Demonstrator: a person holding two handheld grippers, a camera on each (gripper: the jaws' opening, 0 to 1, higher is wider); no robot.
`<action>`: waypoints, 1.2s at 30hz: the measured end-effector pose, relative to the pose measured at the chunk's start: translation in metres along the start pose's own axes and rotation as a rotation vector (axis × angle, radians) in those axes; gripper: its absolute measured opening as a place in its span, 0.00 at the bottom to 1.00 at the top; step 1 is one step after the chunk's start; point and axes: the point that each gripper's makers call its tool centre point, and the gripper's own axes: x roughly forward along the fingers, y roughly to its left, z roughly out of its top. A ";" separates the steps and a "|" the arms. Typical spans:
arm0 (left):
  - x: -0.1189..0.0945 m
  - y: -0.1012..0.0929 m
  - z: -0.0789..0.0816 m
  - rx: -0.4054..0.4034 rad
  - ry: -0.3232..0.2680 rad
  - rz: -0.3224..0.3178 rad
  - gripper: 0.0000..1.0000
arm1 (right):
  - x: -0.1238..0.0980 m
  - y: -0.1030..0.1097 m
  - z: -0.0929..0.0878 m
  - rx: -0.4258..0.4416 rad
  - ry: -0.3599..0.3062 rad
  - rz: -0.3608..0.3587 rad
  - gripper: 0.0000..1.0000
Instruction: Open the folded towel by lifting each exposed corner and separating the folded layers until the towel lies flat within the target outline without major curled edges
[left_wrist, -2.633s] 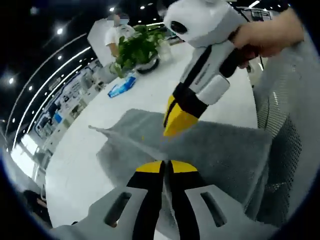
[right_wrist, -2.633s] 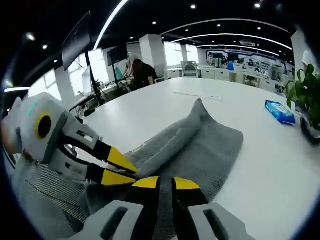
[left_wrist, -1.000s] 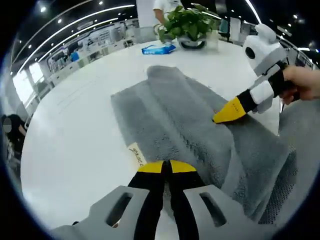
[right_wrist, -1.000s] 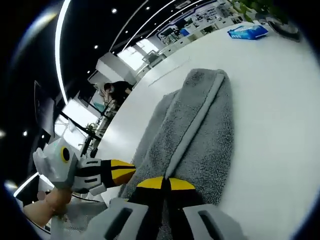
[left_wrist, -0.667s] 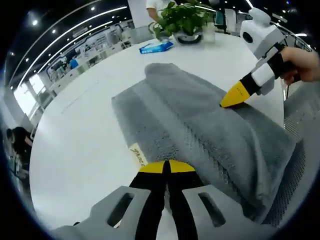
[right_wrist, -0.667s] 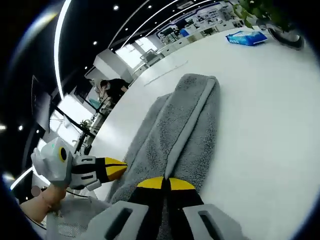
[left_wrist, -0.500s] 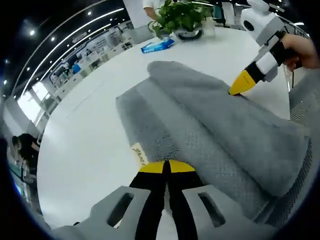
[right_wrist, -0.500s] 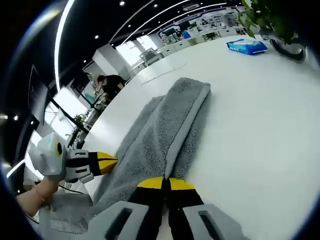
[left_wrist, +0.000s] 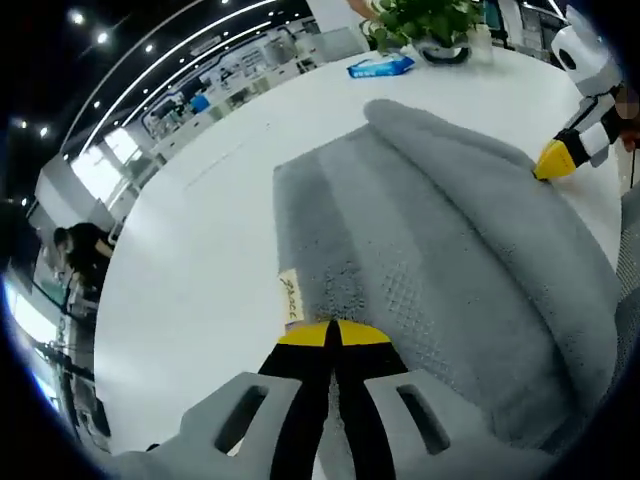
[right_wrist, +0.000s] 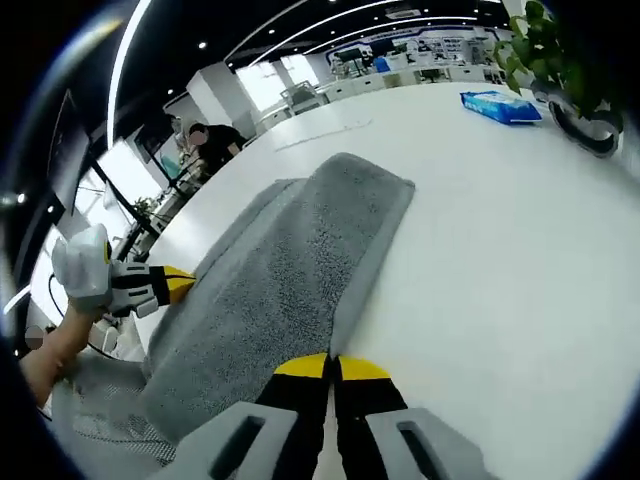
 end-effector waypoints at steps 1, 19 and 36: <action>0.000 0.002 -0.001 0.000 0.003 0.008 0.00 | -0.001 -0.001 0.000 0.004 -0.001 -0.001 0.00; 0.000 0.009 -0.006 -0.026 0.024 0.032 0.00 | -0.022 -0.042 -0.001 -0.092 0.019 -0.145 0.00; -0.002 -0.005 -0.001 -0.049 0.020 -0.017 0.00 | -0.045 -0.078 -0.002 -0.149 0.042 -0.287 0.00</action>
